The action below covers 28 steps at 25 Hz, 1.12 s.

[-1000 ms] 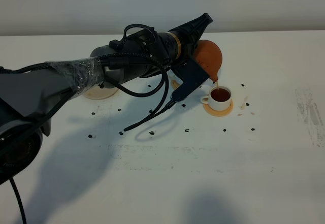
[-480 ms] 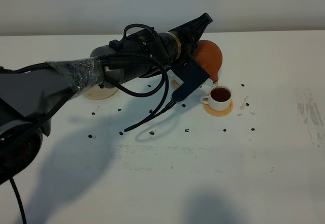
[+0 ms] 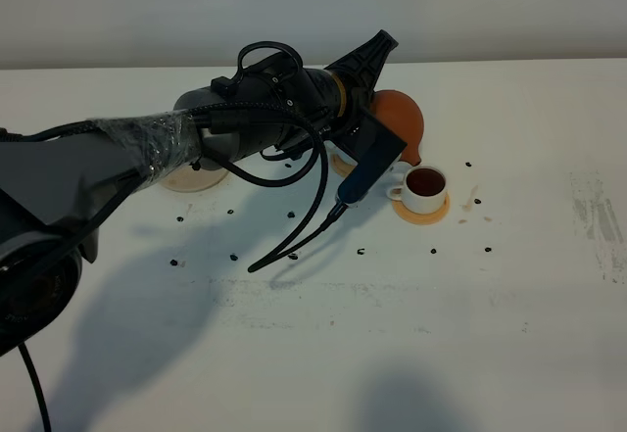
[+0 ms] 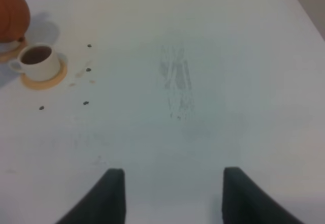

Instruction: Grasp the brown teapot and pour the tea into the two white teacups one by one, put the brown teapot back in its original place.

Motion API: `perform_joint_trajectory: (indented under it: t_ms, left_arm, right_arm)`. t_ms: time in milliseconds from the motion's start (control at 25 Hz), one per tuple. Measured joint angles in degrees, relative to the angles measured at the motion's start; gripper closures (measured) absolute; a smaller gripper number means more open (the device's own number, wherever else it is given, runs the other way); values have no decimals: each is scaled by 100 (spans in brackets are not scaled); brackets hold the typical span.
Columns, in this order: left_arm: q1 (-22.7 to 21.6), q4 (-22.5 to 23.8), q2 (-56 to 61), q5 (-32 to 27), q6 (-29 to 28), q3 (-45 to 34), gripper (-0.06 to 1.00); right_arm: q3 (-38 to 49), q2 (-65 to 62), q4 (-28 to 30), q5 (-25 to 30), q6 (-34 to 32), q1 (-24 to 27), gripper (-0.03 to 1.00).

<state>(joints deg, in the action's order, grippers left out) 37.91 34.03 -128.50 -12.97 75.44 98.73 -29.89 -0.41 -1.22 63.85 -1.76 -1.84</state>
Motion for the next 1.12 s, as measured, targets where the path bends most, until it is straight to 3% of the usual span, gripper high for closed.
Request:
perform_joint_trajectory:
  t_ms: [240,400,760,1000,1120]
  left_arm:
    - [0,-52,35,-46,-434,0,86]
    - [0,-231,211,-385,-829,0,86]
    - [0,-1958,885,-2317,-994,-80,86]
    - [2,-2812,1698,-2140,-1063,-1275,86]
    - [2,-3075,1996,-2102,-1430,-1815,86]
  right_arm:
    - [0,0,0,0,0,0,55]
    - [0,0,0,0,0,0,55]
    - [0,0,-2,0,0,0,55]
    - [0,0,-2,0,0,0,55]
    - [0,0,-2,0,0,0,55]
